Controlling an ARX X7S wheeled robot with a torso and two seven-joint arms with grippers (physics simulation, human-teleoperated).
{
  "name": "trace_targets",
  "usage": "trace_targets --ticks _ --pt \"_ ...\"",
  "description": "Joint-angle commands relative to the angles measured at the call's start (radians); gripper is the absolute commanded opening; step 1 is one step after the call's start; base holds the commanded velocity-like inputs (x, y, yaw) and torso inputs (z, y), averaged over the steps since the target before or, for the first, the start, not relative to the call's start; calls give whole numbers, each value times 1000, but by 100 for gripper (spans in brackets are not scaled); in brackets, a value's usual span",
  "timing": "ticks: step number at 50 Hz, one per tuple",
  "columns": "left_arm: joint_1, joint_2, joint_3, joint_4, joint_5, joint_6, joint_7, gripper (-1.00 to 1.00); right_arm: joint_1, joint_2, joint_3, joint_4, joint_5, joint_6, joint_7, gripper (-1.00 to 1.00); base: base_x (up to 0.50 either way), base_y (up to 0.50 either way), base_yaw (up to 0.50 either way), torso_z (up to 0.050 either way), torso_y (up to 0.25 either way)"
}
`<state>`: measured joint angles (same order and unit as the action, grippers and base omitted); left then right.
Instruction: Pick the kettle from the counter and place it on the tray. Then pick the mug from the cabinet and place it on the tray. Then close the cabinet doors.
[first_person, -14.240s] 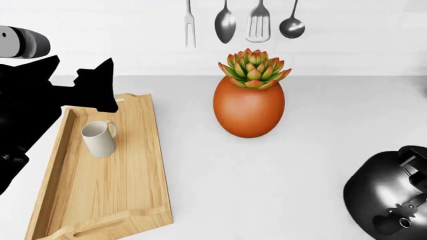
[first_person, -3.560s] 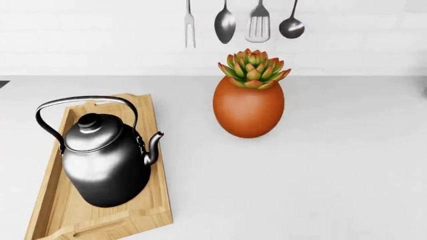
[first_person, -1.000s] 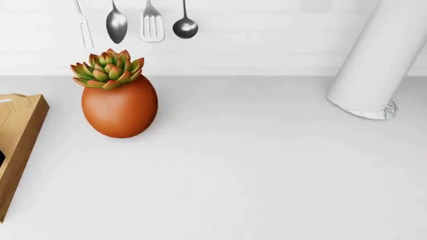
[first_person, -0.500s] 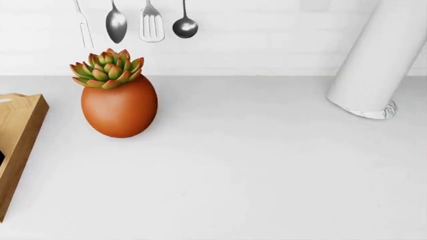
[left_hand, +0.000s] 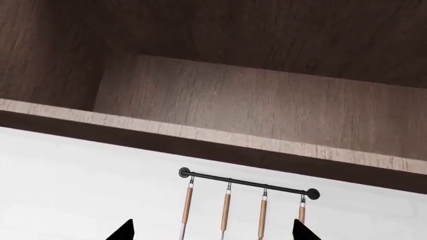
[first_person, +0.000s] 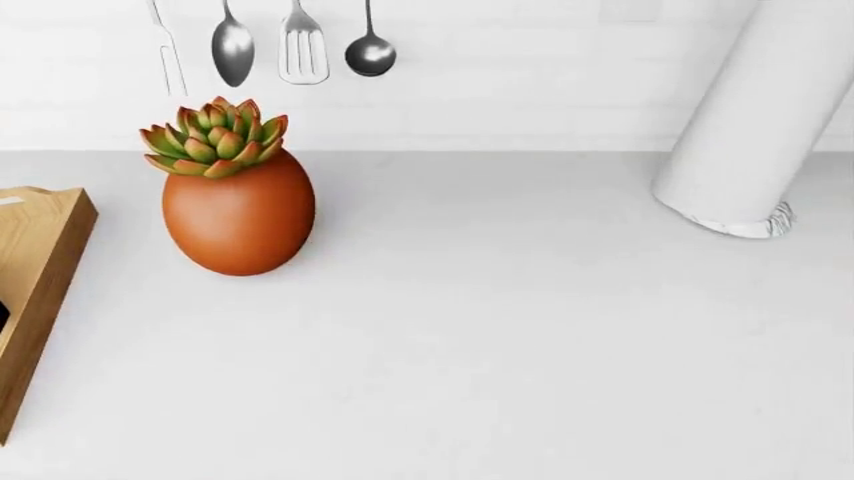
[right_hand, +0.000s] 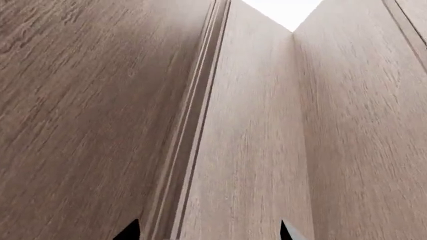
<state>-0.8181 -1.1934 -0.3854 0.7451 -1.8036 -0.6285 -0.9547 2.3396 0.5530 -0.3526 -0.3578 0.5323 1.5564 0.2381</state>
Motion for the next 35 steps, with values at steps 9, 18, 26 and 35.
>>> trace_targets --ticks 9,18,26,35 --pt "60 24 -76 4 2 -27 12 100 -28 -268 87 171 -284 -53 -170 100 0 0 0 0 0" --pt "79 30 -110 2 0 -40 15 100 -96 -378 177 236 -268 -100 -149 100 0 0 0 0 0" --pt "83 29 -121 -1 -1 -44 18 100 -156 -440 227 298 -261 -164 -133 100 0 0 0 1 0" --pt "92 28 -146 -5 -9 -53 22 100 -181 -481 230 353 -252 -222 -124 100 0 0 0 1 0"
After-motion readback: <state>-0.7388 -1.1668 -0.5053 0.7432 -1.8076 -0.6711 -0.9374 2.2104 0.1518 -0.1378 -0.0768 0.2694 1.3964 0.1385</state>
